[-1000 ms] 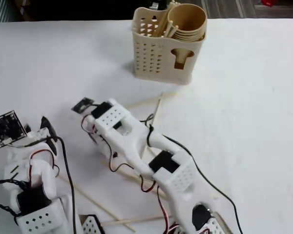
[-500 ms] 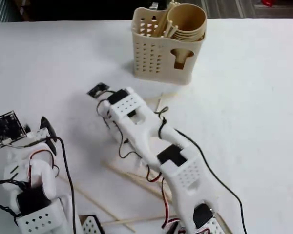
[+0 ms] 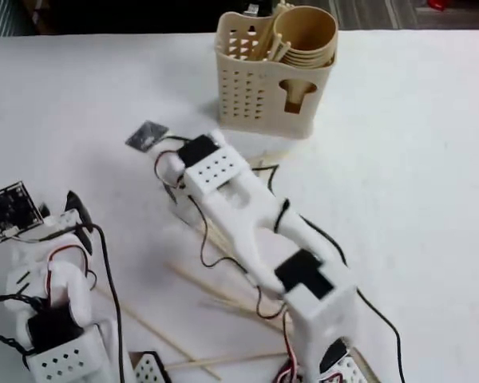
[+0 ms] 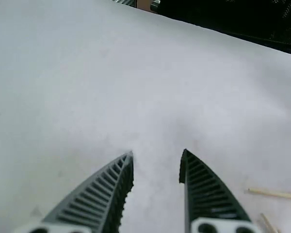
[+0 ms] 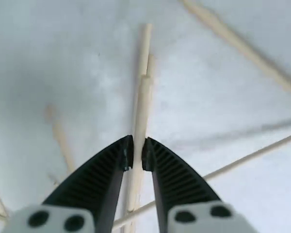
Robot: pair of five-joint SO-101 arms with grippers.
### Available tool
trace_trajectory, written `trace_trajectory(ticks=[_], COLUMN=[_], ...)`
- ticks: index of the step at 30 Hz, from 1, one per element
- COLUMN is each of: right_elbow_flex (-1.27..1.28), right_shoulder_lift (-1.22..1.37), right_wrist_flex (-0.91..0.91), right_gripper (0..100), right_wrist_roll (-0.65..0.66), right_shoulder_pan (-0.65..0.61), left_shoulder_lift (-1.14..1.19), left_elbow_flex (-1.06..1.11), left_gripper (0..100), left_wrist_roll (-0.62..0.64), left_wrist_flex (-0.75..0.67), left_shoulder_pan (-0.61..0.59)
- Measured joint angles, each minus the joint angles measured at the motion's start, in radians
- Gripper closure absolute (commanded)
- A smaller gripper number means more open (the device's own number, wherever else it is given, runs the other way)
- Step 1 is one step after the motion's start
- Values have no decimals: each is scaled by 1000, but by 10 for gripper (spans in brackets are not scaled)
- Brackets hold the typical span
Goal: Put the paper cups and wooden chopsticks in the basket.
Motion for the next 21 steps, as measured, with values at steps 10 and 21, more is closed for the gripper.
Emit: trace_trajectory(ticks=[10,21], right_elbow_flex=[26,81], right_shoulder_lift=[-66,163], right_wrist_flex=[12,-132], right_gripper=[981,839], right_wrist_roll=[3,3], right_shoulder_pan=[-3,-6], left_shoulder_lift=[0,0], left_elbow_flex=[0,0], left_gripper=[834,834], left_wrist_roll=[0,0], left_wrist_flex=[0,0], left_shoulder_pan=[0,0])
